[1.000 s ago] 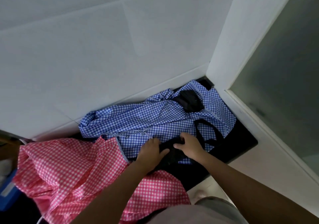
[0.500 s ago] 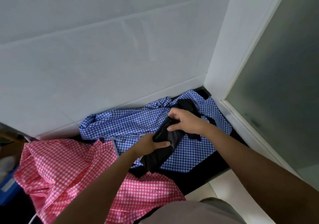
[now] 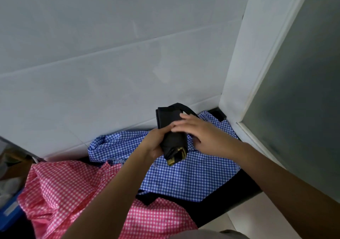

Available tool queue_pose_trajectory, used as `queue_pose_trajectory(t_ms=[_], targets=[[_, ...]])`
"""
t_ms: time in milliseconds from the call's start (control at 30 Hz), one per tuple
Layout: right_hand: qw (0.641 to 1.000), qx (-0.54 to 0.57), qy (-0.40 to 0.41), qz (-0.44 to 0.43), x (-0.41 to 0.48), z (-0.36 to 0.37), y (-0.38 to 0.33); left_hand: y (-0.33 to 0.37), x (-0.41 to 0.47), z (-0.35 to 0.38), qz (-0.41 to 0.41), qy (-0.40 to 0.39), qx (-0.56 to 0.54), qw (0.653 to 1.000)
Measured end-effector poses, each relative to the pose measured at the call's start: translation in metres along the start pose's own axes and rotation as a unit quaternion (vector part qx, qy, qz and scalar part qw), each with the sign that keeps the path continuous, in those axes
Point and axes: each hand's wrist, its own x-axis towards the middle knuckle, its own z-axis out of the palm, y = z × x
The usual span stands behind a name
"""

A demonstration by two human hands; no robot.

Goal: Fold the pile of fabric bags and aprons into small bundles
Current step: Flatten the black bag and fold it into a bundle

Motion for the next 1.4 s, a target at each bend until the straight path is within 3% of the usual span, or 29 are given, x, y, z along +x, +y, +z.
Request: queue_pose_trajectory(t_ms=[67, 233, 333, 500, 667, 733, 867, 1033, 1133, 1233, 1400], targets=[[0.999, 0.006, 0.005, -0.041, -0.010, 0.008, 0.000, 0.004, -0.002, 0.008, -0.025, -0.011, -0.024, 0.999], [0.975, 0.011, 0.186, -0.121, -0.013, 0.015, -0.004, 0.011, -0.007, 0.030, -0.106, -0.071, -0.090, 0.988], [0.961, 0.019, 0.236, -0.142, -0.013, 0.009, -0.006, 0.015, -0.005, 0.037, -0.130, -0.077, -0.101, 0.983], [0.959, 0.059, 0.262, -0.087, -0.011, -0.002, -0.007, 0.015, -0.004, 0.047, -0.136, -0.102, -0.182, 0.968], [0.925, 0.176, 0.333, 0.052, -0.010, 0.003, -0.013, 0.014, -0.004, 0.050, -0.036, -0.110, -0.164, 0.980], [0.919, 0.162, 0.350, 0.085, -0.007, 0.005, -0.013, 0.013, -0.002, 0.050, -0.007, -0.114, -0.148, 0.982], [0.921, 0.074, 0.361, 0.128, 0.001, 0.011, -0.010, 0.014, -0.006, 0.052, 0.020, -0.141, -0.107, 0.984], [0.920, 0.064, 0.350, 0.167, 0.007, 0.005, 0.000, 0.014, -0.008, 0.050, 0.047, -0.183, 0.008, 0.982], [0.924, 0.050, 0.339, 0.170, 0.009, 0.002, 0.003, 0.010, -0.008, 0.052, 0.045, -0.149, 0.023, 0.988], [0.921, 0.017, 0.371, 0.120, 0.006, 0.001, -0.001, 0.010, -0.006, 0.052, 0.052, -0.106, -0.036, 0.992], [0.966, -0.107, 0.236, -0.020, -0.011, -0.001, 0.017, 0.016, -0.010, 0.049, 0.008, -0.096, -0.132, 0.986]])
